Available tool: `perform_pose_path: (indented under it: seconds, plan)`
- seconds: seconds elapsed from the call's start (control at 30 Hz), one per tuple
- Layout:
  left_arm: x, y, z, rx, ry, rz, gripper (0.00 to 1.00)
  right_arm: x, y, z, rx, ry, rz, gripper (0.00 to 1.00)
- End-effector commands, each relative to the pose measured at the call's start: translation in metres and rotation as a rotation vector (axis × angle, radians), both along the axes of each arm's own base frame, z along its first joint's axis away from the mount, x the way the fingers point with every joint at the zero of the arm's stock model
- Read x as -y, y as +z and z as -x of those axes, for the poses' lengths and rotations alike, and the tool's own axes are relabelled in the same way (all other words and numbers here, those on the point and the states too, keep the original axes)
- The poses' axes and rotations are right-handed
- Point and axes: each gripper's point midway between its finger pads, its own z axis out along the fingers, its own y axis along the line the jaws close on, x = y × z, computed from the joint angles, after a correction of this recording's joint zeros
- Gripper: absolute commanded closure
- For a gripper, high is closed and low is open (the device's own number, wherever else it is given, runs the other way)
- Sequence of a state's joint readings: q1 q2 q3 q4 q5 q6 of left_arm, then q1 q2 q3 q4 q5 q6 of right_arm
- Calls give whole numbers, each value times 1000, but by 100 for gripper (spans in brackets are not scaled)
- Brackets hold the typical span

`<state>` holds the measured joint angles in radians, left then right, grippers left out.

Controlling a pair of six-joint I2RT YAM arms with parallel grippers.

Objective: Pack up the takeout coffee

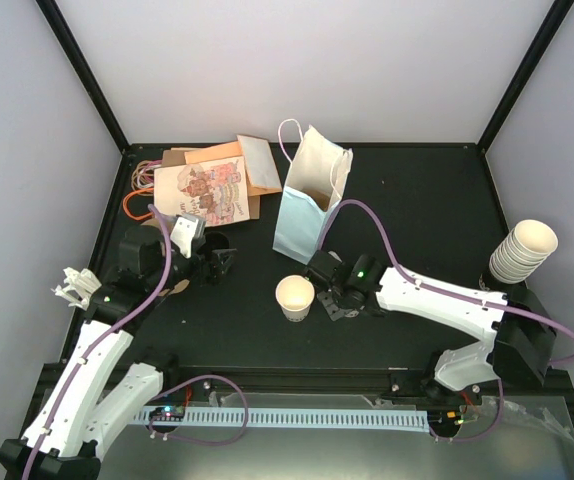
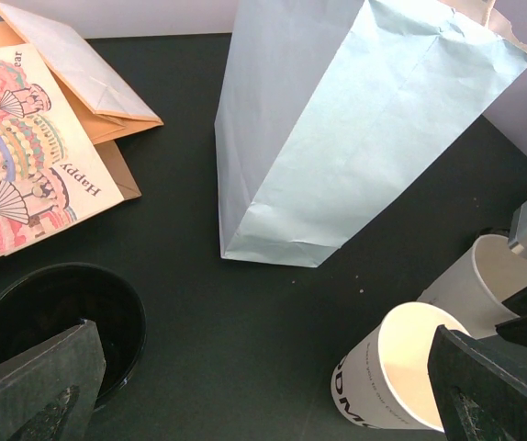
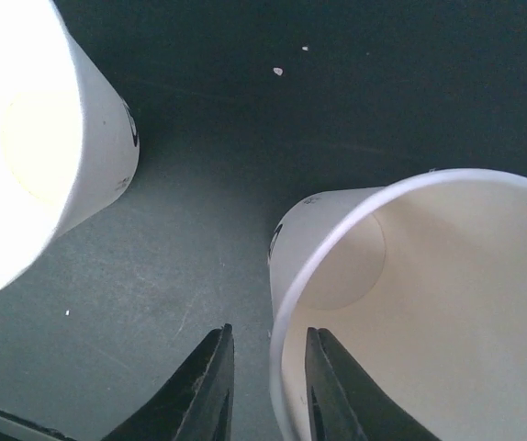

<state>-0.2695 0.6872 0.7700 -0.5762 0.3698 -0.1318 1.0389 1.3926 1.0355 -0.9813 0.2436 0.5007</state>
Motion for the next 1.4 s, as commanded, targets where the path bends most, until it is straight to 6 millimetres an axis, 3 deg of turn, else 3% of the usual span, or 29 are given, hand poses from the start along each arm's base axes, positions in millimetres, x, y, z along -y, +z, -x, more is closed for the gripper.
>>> perform_pose_path:
  seconds: [0.0, 0.17, 0.5, 0.67, 0.83, 0.97, 1.17, 1.37]
  plan:
    - [2, 6, -1, 27, -15, 4, 1, -1, -5, -5, 9, -7, 0, 76]
    - [2, 6, -1, 25, -16, 5, 1, -1, -4, -6, 15, -8, -2, 86]
    - [2, 6, -1, 25, -15, 5, 1, 3, 12, -11, 55, -11, 2, 93]
    - [2, 6, -1, 25, -17, 7, 1, 15, 27, -26, 87, -44, -9, 95]
    - [2, 7, 0, 28, -20, 10, 1, 34, 51, -54, 145, -112, -14, 95]
    - [4, 8, 0, 29, -31, 18, 1, 60, 66, -85, 180, -219, -19, 95]
    - [9, 7, 3, 25, -57, 37, 1, 128, 70, -135, 213, -466, 10, 95]
    - [12, 3, 5, 5, -72, 49, 1, 182, 57, -169, 198, -646, 28, 95]
